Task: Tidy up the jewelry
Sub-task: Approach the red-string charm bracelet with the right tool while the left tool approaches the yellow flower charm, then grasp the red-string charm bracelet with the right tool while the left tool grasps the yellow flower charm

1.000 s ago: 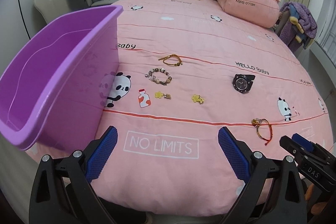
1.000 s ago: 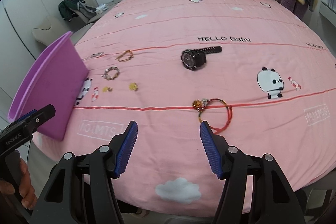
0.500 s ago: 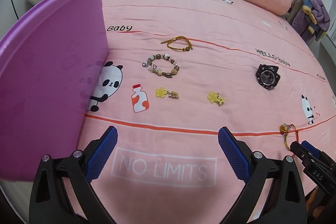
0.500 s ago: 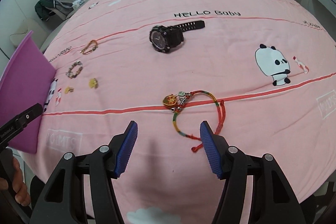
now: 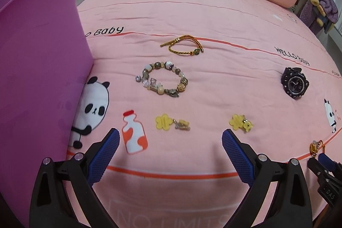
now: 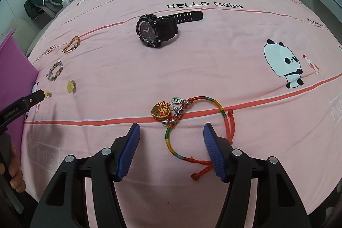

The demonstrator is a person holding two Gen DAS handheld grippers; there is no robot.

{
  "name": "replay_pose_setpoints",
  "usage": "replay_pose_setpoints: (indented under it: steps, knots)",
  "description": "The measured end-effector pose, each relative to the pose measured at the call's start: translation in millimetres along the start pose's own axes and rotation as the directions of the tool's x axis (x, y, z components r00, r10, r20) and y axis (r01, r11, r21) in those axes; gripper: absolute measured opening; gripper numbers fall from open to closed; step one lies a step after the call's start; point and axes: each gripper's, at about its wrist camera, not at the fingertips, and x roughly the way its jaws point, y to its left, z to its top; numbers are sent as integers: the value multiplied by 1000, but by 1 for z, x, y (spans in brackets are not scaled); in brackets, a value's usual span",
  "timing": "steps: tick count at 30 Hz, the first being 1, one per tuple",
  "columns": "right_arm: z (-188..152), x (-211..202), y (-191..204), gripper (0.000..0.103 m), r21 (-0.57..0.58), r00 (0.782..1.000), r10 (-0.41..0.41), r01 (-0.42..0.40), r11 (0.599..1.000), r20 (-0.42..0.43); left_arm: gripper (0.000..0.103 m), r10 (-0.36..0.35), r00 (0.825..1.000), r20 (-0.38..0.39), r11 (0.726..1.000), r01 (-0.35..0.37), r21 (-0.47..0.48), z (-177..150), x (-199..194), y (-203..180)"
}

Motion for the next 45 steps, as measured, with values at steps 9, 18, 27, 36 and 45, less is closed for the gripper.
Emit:
replay_pose_setpoints:
  steps: [9, 18, 27, 36, 45]
  knots:
    - [-1, 7, 2, 59, -7, 999, -26, 26, 1000, 20, 89, -13, 999, -43, 1000, 13, 1, 3, 36, 9]
    - [-3, 12, 8, 43, -49, 996, -78, 80, 996, 36, 57, -37, 999, -2, 999, 37, 10, 0, 39, 1]
    - [-1, 7, 11, 9, -59, 997, -59, 62, 996, 50, 30, -71, 997, -6, 997, 71, 12, -10, 22, -3]
    - [-5, -30, 9, 9, -32, 997, 22, -19, 999, 80, 30, -127, 992, 3, 992, 127, 12, -24, -21, -15]
    - [-2, -90, 27, 9, -61, 981, 102, -93, 994, 164, 30, -143, 988, 59, 990, 142, 17, -31, -90, -6]
